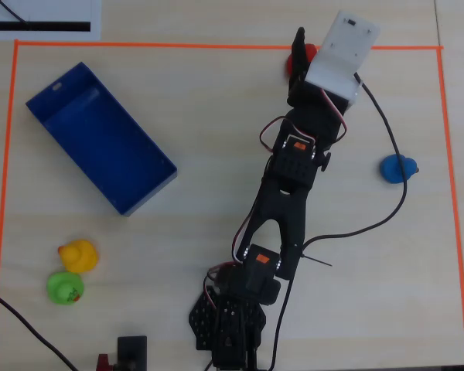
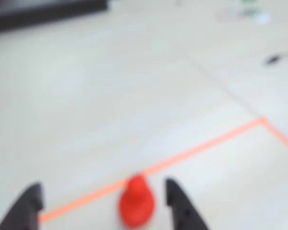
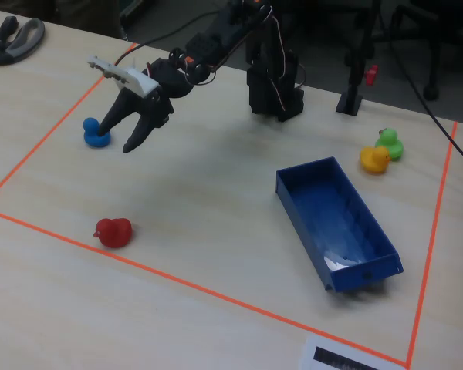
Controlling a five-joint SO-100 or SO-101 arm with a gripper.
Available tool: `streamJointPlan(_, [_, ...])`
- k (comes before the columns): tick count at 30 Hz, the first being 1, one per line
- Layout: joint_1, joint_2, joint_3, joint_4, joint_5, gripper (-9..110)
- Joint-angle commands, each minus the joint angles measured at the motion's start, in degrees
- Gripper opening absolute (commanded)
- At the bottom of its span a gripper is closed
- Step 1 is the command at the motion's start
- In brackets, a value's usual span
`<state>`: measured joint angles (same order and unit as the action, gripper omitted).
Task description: Grasp red duck and put it into box.
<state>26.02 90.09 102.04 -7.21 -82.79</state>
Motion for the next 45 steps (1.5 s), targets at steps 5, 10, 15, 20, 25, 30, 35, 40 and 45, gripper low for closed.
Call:
streamJointPlan(5, [0.8,-10.4,-13.4,0.4,0.4,31])
streamJointPlan(10, [1.1,-15.6,-16.9,0.4,0.4,31])
streamJointPlan(15, [1.6,-20.7,-20.3,0.8,0.3,31])
streamJointPlan(20, [1.9,-24.3,-23.1,1.1,0.0,31])
streamJointPlan(25, [1.7,-26.8,-27.0,5.0,0.5,31])
streamJointPlan(30, [1.5,-29.3,-29.4,7.5,1.1,31])
streamJointPlan(35, [0.6,-29.6,-28.9,10.6,2.2,30])
streamJointPlan(40, [-0.4,-30.8,-29.4,11.6,3.5,30])
streamJointPlan(45, [-0.6,-33.2,-34.2,15.1,5.3,30])
